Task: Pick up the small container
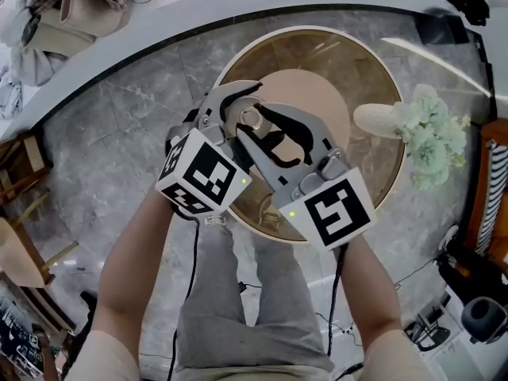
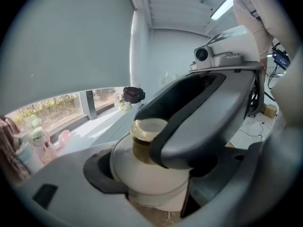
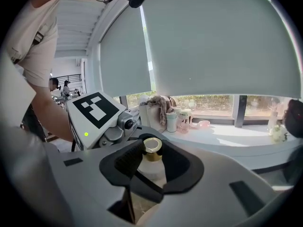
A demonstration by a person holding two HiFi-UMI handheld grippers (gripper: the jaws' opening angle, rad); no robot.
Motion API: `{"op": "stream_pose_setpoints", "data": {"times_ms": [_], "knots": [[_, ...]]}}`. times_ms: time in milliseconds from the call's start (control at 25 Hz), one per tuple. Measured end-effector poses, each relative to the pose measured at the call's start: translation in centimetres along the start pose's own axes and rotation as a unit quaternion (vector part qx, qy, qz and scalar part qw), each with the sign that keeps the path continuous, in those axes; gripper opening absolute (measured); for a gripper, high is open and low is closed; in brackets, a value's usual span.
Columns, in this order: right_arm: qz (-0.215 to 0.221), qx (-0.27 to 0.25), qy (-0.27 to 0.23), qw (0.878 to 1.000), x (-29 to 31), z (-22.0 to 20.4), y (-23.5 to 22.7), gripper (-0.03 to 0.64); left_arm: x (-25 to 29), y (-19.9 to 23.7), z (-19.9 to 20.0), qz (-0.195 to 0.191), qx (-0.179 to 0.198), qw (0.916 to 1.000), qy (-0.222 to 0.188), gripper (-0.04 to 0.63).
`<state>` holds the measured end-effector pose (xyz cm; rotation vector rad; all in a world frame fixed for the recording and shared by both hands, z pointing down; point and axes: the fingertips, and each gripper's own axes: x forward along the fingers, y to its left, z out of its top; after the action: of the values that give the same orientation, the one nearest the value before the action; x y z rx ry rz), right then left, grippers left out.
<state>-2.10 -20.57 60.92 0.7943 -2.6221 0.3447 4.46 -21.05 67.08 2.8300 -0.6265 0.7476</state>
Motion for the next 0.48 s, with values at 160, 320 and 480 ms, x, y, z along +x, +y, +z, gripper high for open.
{"op": "stream_pose_setpoints", "data": {"times_ms": [160, 320, 480], "knots": [[0.000, 0.001, -0.019, 1.000, -3.2, 6.4, 1.7, 0.124, -4.2, -0.8, 6.0, 0.002, -0.001, 1.0000, -0.006, 0.328], [-0.002, -0.021, -0.032, 0.999, -6.5, 13.2, 3.9, 0.124, -8.9, -1.5, 12.3, 0.009, 0.017, 0.9996, -0.021, 0.328], [-0.010, -0.034, -0.045, 0.998, -10.0, 20.0, 6.2, 0.124, -13.6, -2.5, 18.6, 0.017, 0.030, 0.9989, -0.032, 0.328]]}}
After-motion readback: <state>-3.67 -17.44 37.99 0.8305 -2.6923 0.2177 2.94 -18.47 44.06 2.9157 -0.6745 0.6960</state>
